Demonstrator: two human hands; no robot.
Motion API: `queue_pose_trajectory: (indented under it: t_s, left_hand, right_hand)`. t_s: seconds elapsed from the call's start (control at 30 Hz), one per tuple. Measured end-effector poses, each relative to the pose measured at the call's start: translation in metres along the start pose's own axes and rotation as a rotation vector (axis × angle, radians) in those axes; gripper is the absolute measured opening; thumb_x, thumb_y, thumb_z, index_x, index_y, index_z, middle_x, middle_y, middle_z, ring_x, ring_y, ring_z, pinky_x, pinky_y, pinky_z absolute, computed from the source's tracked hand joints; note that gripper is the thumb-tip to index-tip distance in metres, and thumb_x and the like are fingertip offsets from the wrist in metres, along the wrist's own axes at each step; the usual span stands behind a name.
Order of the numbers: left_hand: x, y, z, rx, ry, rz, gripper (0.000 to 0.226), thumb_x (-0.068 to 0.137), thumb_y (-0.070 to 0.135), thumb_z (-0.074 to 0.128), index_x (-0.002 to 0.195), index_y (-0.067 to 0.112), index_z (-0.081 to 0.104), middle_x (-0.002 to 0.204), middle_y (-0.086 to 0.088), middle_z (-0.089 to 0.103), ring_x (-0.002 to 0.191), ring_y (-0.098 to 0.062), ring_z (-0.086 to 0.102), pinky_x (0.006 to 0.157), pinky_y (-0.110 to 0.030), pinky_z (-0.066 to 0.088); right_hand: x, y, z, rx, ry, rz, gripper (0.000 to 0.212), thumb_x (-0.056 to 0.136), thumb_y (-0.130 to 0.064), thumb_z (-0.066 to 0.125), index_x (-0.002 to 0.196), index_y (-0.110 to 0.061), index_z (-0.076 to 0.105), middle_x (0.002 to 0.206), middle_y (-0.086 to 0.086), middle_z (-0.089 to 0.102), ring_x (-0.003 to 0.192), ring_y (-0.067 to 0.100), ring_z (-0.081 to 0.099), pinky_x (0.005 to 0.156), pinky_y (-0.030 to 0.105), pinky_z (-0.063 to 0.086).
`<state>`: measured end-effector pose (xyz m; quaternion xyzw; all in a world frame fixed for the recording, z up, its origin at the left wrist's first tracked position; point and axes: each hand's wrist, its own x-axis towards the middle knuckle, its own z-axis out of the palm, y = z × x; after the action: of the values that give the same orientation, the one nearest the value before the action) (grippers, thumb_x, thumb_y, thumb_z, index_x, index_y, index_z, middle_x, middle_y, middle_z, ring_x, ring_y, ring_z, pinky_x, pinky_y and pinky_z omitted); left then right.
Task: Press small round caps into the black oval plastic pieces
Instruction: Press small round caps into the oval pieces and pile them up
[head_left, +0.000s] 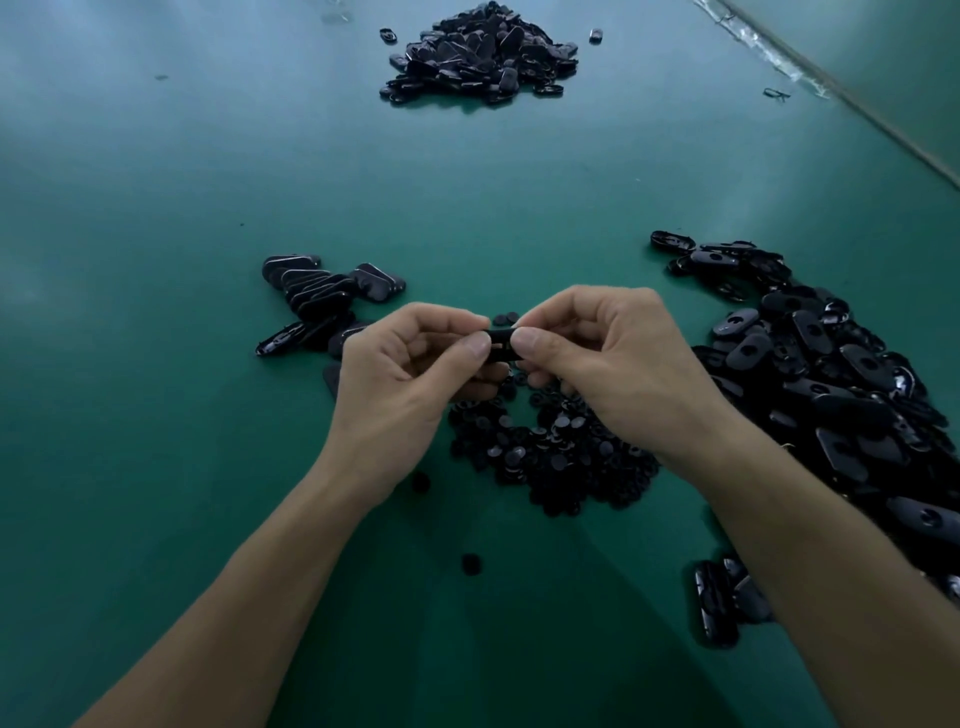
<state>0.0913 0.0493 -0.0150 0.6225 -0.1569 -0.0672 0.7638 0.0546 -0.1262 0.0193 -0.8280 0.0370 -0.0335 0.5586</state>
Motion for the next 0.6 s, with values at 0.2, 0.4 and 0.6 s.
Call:
queue_pose_trajectory:
  t_s: [0.2, 0.4, 0.6]
  left_hand:
    - [0.0001, -0.0019, -0.0008, -0.004, -0.038, 0.003, 0.026, 0.083, 0.007, 0.073, 0.107, 0.016, 0.065, 0.086, -0.006, 0.076, 0.077, -0.022, 0.075, 0.072, -0.029, 0.06]
    - [0.0021, -0.0029, -0.001, 0.046, 0.043, 0.054, 0.02, 0.088, 0.01, 0.068, 0.104, 0.021, 0.069, 0.087, 0.002, 0.074, 0.079, -0.014, 0.071, 0.069, -0.024, 0.058]
    - [0.0017, -0.0017, -0.0013, 0.049, 0.081, 0.069, 0.023, 0.094, 0.01, 0.054, 0.11, 0.021, 0.067, 0.084, 0.004, 0.063, 0.086, -0.024, 0.074, 0.068, -0.032, 0.061]
  right_hand:
    - [-0.0002, -0.004, 0.0031, 0.126, -0.022, -0.008, 0.005, 0.09, -0.013, 0.073, 0.088, -0.018, 0.073, 0.073, 0.002, 0.076, 0.066, 0.014, 0.071, 0.059, 0.02, 0.051]
    - [0.0005, -0.0053, -0.0003, -0.251, -0.033, -0.047, 0.009, 0.09, -0.017, 0.073, 0.095, -0.022, 0.079, 0.075, -0.011, 0.074, 0.071, -0.001, 0.069, 0.067, 0.012, 0.051]
    - [-0.0076, -0.0041, 0.0022, -0.792, -0.175, -0.015, 0.031, 0.09, -0.043, 0.069, 0.119, -0.034, 0.065, 0.096, -0.011, 0.051, 0.097, 0.012, 0.05, 0.09, 0.035, 0.048]
